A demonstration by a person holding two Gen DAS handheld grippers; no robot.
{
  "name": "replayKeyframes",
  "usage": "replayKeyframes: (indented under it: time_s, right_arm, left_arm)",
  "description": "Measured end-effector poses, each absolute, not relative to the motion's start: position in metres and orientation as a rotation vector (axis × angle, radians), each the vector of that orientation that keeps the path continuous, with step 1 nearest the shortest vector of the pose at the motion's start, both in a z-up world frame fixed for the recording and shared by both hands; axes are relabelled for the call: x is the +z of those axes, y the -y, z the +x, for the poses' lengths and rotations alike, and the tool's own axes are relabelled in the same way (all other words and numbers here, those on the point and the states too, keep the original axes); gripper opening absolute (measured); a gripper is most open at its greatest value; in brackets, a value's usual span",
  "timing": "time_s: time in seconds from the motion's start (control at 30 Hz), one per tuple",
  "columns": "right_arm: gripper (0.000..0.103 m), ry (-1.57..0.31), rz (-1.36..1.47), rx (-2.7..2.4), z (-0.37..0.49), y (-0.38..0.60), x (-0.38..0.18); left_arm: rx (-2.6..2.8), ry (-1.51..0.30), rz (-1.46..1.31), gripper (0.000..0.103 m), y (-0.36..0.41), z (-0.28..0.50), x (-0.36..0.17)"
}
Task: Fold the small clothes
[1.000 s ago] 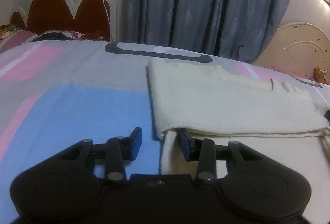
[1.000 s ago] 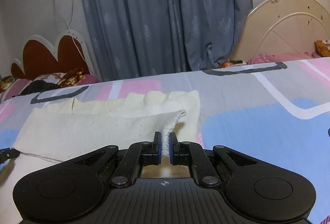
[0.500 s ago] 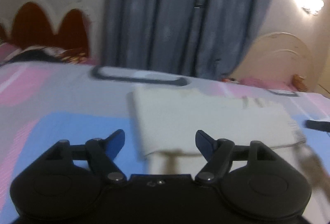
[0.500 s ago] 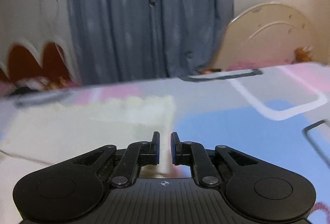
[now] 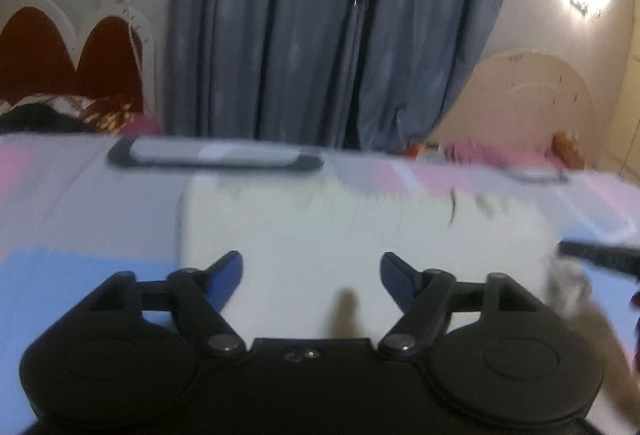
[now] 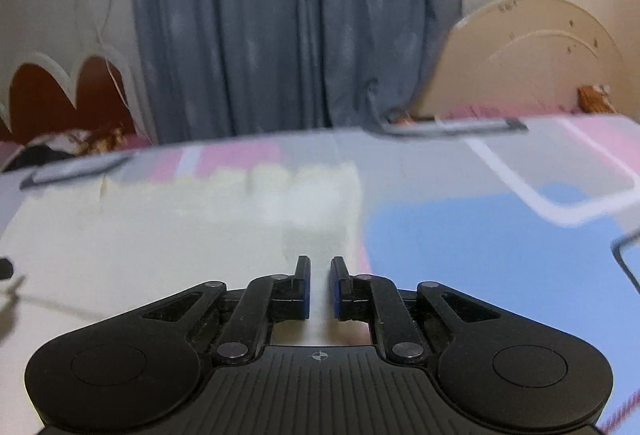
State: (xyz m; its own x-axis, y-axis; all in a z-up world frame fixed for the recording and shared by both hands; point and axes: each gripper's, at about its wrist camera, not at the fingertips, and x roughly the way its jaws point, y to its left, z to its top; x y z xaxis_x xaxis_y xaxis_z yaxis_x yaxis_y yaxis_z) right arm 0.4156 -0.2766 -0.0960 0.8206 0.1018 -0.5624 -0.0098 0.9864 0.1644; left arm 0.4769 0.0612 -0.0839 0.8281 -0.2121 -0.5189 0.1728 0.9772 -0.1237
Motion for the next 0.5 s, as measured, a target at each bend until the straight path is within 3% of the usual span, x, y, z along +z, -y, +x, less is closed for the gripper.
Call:
replayKeyframes:
  time_s: [0.3, 0.5]
  right_arm:
    - [0.010, -0.647, 0.075, 0.264, 0.467, 0.191, -0.115]
    - [0.010, -0.641, 0.114, 0.092, 0.455, 0.251, -0.117]
  left_arm:
    - [-0.133, -0.655, -0.008, 0.083, -0.057, 0.539, -0.112]
    - [-0.113, -0.592, -0.102, 0.082, -0.079, 0.514, -0.100]
